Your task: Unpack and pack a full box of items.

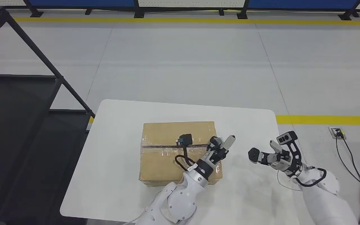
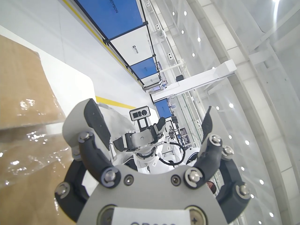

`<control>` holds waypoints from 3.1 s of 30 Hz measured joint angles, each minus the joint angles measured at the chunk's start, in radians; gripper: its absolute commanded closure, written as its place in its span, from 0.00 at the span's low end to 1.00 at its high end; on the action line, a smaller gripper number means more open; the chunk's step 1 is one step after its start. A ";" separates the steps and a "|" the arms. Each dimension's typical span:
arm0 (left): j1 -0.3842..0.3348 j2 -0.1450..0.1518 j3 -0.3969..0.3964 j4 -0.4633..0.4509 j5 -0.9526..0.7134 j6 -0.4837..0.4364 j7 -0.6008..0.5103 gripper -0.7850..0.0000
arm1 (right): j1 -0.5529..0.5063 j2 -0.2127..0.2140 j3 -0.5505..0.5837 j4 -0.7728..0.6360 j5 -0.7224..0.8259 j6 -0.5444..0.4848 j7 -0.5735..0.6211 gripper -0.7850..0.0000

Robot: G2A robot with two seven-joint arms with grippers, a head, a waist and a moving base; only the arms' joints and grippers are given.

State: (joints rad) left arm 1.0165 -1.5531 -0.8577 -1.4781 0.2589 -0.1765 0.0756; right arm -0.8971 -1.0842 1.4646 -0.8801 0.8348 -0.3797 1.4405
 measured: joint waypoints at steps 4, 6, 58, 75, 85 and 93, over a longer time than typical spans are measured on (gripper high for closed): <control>-0.008 -0.008 0.018 0.017 0.012 0.008 -0.012 0.00 | -0.008 0.001 0.004 -0.007 0.001 -0.002 -0.002 0.00; -0.012 -0.013 0.027 0.030 0.018 0.009 -0.015 0.00 | -0.012 0.002 0.006 -0.010 0.003 -0.002 -0.002 0.00; 0.565 0.111 -1.000 -0.513 -0.505 -0.289 -0.241 0.00 | 0.206 -0.070 -0.407 -0.281 -0.396 0.174 -0.390 0.00; 0.564 0.127 -1.059 -0.477 -0.593 -0.292 -0.302 0.00 | 0.292 -0.132 -0.569 -0.305 -0.487 0.306 -0.534 0.00; 0.567 0.134 -1.076 -0.448 -0.642 -0.300 -0.336 0.00 | 0.351 -0.177 -0.652 -0.286 -0.495 0.355 -0.566 0.00; 0.569 0.139 -1.079 -0.435 -0.669 -0.302 -0.355 0.00 | 0.396 -0.220 -0.708 -0.245 -0.462 0.350 -0.581 0.00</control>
State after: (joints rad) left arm 1.5855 -1.4142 -1.9367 -1.9135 -0.4103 -0.4784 -0.2798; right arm -0.5016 -1.3040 0.7562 -1.1249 0.3730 -0.0298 0.8597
